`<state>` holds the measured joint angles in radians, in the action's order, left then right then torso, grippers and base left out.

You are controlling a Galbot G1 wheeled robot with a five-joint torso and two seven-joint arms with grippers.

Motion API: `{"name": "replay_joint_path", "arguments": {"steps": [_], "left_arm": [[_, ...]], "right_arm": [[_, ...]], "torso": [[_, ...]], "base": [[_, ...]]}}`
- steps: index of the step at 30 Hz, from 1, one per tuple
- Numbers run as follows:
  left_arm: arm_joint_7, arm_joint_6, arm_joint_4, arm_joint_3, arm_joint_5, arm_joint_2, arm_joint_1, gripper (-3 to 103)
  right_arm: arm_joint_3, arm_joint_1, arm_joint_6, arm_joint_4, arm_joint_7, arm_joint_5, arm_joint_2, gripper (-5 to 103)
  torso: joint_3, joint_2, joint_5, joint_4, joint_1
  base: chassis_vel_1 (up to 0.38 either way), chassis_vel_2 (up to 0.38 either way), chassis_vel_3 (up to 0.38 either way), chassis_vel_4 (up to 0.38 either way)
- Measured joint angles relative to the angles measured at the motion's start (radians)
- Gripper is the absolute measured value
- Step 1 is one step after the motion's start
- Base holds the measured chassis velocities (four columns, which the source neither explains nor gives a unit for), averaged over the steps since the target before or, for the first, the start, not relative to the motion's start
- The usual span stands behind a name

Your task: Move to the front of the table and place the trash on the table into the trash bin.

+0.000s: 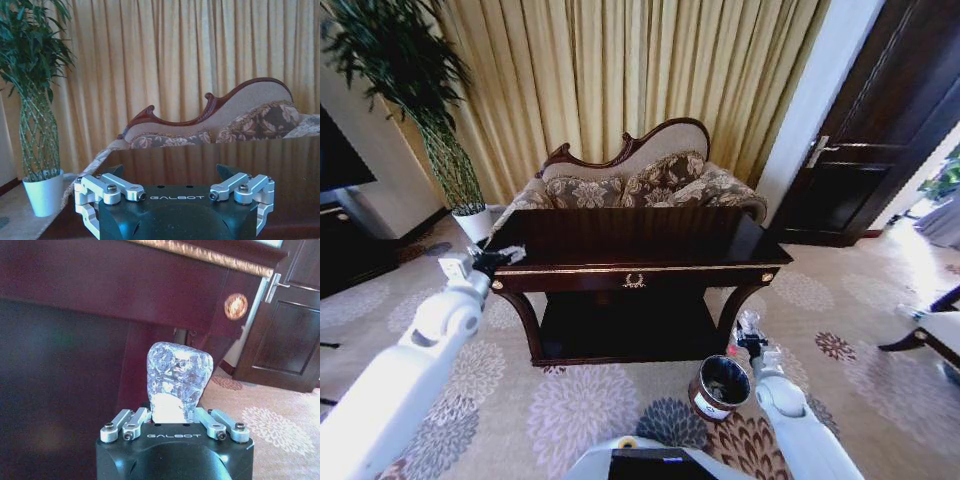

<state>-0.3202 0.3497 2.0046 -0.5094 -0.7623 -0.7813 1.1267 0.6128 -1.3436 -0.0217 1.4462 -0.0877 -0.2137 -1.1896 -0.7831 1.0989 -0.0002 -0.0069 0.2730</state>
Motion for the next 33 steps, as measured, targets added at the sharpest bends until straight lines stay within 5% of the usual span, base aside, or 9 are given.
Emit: {"name": "replay_joint_path", "arguments": {"steps": [10, 28, 33], "left_arm": [[0.012, -0.016, 0.014, -0.001, 0.016, -0.004, 0.025, 100], [0.01, -0.016, 0.043, -0.014, -0.003, 0.019, 0.028, 100], [0.011, -0.016, 0.05, -0.022, -0.003, 0.022, 0.034, 100]], "right_arm": [[0.0, 0.029, -0.044, -0.102, 0.009, 0.056, -0.036, 25], [0.015, 0.017, -0.073, -0.099, 0.003, 0.081, -0.04, 95], [0.015, 0.008, -0.086, -0.051, -0.001, 0.069, -0.038, 100]], "torso": [[0.0, 0.0, 0.0001, -0.0002, 0.0], [0.0, 0.0, 0.0002, -0.0001, 0.0], [0.0, 0.0, 0.0003, -0.0001, 0.0]], "base": [[0.0, 0.0, 0.0, 0.0], [0.0, 0.0, 0.0, 0.0], [0.0, 0.0, 0.0, 0.0]]}}
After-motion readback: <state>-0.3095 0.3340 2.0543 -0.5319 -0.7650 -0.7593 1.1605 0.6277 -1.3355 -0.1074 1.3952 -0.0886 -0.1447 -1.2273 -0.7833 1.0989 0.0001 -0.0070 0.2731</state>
